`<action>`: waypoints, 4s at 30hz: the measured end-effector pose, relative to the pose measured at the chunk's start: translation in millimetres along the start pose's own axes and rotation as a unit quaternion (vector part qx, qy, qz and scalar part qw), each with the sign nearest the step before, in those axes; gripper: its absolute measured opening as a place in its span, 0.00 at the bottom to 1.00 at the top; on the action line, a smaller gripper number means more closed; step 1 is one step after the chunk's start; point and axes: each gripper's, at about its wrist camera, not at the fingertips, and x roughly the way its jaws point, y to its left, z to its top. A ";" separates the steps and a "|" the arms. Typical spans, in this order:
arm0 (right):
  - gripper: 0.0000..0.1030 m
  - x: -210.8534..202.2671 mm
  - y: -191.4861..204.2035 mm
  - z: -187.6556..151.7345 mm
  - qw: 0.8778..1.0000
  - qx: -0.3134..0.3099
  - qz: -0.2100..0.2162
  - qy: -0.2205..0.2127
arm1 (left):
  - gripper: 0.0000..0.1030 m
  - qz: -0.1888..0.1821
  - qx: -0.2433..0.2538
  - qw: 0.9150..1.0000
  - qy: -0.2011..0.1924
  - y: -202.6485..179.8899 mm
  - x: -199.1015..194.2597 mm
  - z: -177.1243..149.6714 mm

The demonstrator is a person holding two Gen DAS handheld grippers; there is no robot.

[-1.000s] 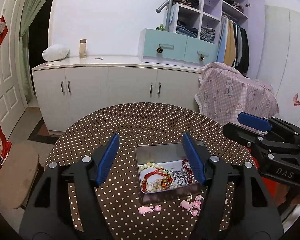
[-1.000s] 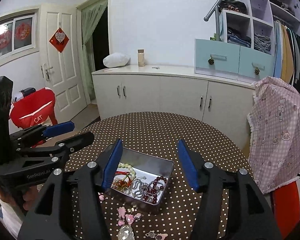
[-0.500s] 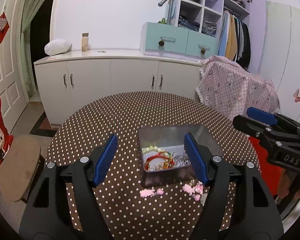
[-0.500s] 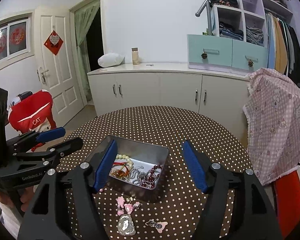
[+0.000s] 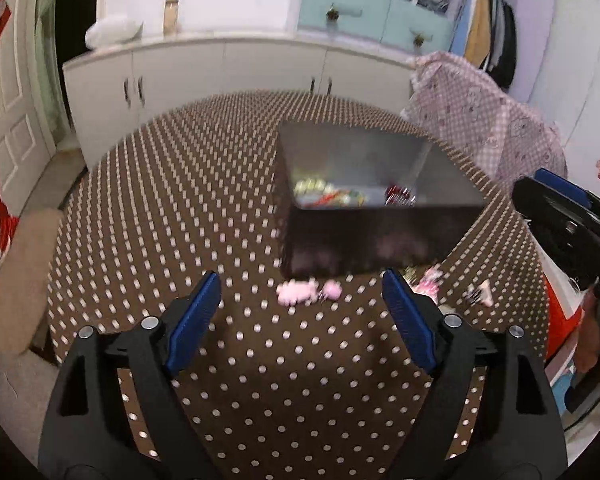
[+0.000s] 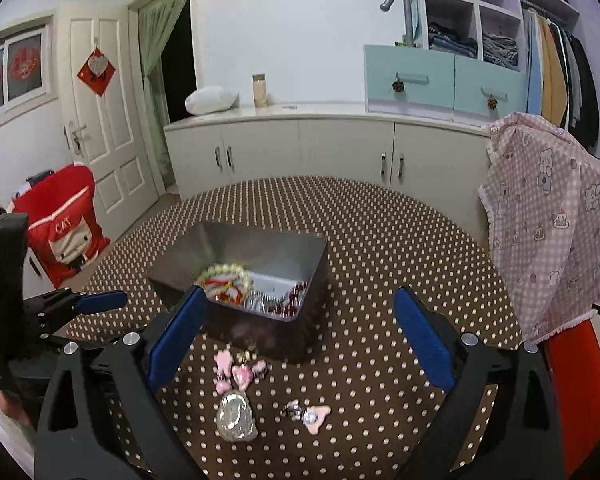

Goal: Organize jewelry
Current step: 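Withdraw both grippers from the box toward the remaining charms, then grasp pink cartoon charm with left gripper while right grasps another pink charm, then lower both pink charms into the box and open both grippers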

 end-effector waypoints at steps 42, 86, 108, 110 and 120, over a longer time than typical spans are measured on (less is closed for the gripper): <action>0.22 40.6 42.7 -44.4 0.992 -0.042 0.079 0.087 | 0.36 -0.037 -0.020 0.998 -0.039 23.5 -21.8 -33.7; 0.11 4.4 23.2 -10.7 0.999 -0.007 0.038 0.011 | 0.36 -0.075 0.015 0.992 -0.101 -19.0 -36.3 5.6; 0.11 12.0 10.8 20.7 0.998 -0.003 0.048 -0.028 | 0.37 -0.076 0.028 0.991 -0.106 -30.4 -13.7 42.9; 0.11 14.8 11.0 20.9 0.998 -0.003 0.051 -0.025 | 0.37 -0.075 0.028 0.991 -0.103 -30.7 -11.0 43.9; 0.22 21.6 1.2 23.2 0.999 0.010 0.047 -0.015 | 0.56 -0.070 0.036 0.991 -0.107 -33.3 -11.0 45.9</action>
